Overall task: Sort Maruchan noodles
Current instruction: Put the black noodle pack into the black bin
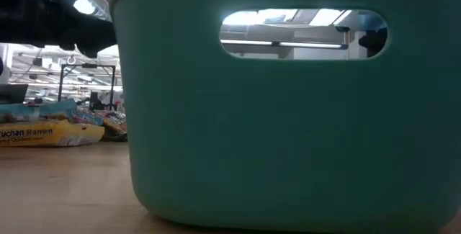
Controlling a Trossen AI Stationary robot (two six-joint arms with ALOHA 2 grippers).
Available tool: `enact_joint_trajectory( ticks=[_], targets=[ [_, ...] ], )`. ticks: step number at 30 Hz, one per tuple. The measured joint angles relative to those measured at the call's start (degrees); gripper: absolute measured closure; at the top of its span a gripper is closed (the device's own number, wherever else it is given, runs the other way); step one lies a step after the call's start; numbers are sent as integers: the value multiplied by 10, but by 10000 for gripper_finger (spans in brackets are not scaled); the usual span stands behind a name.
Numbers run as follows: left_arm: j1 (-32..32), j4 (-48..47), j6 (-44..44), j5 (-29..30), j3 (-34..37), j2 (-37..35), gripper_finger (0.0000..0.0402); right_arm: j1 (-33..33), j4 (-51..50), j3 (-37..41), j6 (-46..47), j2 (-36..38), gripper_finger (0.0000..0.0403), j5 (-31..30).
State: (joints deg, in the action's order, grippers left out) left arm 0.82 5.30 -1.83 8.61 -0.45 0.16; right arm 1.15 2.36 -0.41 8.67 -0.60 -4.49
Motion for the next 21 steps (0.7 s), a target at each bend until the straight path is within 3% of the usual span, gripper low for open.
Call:
enact_joint_trajectory(
  ticks=[9,16,21],
  targets=[
    [0,110,67,23,0,0,195,0,51,0,0,0,388,-2],
    [0,164,73,45,0,0,195,0,87,0,-1,-1,388,-87],
    [0,176,91,103,0,4,195,0,102,0,18,-34,388,-120]
  ],
)
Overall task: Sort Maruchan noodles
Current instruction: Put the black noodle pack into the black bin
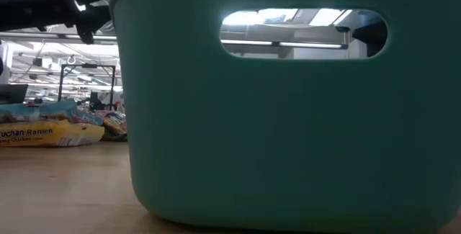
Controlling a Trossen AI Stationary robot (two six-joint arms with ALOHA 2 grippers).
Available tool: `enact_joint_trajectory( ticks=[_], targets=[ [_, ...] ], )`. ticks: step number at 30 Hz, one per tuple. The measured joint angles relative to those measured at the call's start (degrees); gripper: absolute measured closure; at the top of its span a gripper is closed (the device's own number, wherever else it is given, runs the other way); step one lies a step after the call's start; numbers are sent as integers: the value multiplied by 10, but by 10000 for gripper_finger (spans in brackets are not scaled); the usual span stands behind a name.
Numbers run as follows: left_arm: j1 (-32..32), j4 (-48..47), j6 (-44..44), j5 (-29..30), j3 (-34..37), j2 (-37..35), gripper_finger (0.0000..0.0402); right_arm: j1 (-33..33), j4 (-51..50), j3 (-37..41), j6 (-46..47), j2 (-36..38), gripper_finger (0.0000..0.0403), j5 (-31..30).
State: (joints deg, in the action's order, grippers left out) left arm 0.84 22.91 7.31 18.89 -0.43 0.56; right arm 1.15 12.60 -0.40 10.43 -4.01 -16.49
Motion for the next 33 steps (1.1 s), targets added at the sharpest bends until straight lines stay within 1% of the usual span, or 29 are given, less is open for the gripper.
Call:
enact_joint_trajectory(
  ticks=[5,7,9,12,14,18,21,25,29,31,33],
  targets=[
    [0,1,-45,93,0,7,195,0,86,0,-2,-81,388,-19],
    [0,3,-47,113,0,7,195,0,110,-3,-2,-119,388,-20],
    [0,10,-45,117,0,7,195,0,112,-14,-1,-158,388,-20],
    [0,18,-20,90,0,7,195,0,113,-36,7,-217,388,-20],
    [0,19,-2,106,0,7,195,0,113,-50,8,-254,388,-20],
    [0,19,35,102,0,11,195,0,113,-73,7,-313,388,-20],
    [0,18,60,87,0,29,195,0,113,-86,-10,-350,388,-59],
    [0,31,86,86,0,83,195,0,112,-101,-16,-393,388,-85],
    [0,70,103,86,-6,170,195,0,113,-123,-16,-439,388,-80],
    [0,78,104,86,-20,213,195,0,114,-134,-16,-466,387,-67],
    [0,79,103,86,-39,257,195,0,113,-144,-10,-495,378,-61]
  ],
)
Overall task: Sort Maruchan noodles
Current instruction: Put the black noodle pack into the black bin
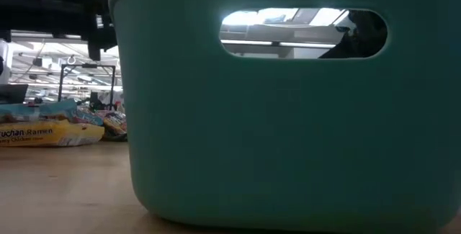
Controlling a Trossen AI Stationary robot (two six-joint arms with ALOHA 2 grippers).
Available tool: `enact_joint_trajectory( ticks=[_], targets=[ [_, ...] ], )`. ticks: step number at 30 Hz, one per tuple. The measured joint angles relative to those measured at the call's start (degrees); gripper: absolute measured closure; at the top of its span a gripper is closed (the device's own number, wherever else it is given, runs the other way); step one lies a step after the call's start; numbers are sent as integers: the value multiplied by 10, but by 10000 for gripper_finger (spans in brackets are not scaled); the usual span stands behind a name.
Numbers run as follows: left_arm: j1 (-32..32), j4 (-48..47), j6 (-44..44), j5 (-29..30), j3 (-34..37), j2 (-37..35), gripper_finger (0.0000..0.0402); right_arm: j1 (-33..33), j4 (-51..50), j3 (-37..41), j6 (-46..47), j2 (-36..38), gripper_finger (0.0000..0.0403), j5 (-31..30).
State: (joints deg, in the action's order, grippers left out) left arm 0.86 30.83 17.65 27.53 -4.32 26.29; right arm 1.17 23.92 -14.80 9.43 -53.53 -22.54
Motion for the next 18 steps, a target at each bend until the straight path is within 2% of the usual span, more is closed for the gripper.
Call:
enact_joint_trajectory(
  ticks=[3,8,13,18],
  targets=[
    [0,-1,0,0,-32,72,195,0,0,-18,22,-47,341,9],
    [0,-1,-2,-5,-77,174,195,8,-1,-47,35,-111,250,36],
    [0,-1,1,-24,-105,255,195,71,-1,-67,75,-152,166,149],
    [0,6,16,-47,-123,317,195,142,0,-68,118,-174,118,240]
  ],
)
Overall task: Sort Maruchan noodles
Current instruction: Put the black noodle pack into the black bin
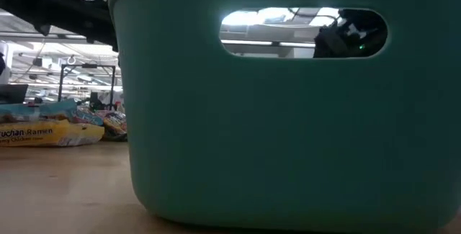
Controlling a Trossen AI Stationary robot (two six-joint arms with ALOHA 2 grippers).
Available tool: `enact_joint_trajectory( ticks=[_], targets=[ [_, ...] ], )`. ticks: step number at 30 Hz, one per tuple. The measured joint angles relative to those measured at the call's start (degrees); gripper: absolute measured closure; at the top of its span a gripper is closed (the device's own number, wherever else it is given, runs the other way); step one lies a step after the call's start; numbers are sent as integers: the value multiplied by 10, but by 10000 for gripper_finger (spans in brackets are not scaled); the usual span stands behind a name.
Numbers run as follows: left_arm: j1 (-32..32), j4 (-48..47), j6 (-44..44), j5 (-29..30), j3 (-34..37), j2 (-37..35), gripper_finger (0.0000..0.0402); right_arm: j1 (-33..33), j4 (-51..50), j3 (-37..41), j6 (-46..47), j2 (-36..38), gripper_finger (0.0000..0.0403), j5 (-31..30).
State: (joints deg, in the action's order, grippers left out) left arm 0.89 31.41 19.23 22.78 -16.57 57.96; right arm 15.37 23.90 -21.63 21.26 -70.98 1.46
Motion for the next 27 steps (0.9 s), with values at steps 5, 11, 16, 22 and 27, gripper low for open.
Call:
enact_joint_trajectory(
  ticks=[5,11,16,22,27],
  targets=[
    [0,56,2,-19,-6,63,195,28,22,0,66,-30,107,99],
    [0,139,2,-28,-6,151,195,27,58,0,100,-67,111,94],
    [0,172,30,-43,-9,210,195,21,55,0,116,-70,111,81],
    [0,171,38,-77,-57,282,195,18,64,0,170,-93,111,107],
    [10,149,102,-130,-104,343,195,18,72,0,184,-113,111,124]
  ],
)
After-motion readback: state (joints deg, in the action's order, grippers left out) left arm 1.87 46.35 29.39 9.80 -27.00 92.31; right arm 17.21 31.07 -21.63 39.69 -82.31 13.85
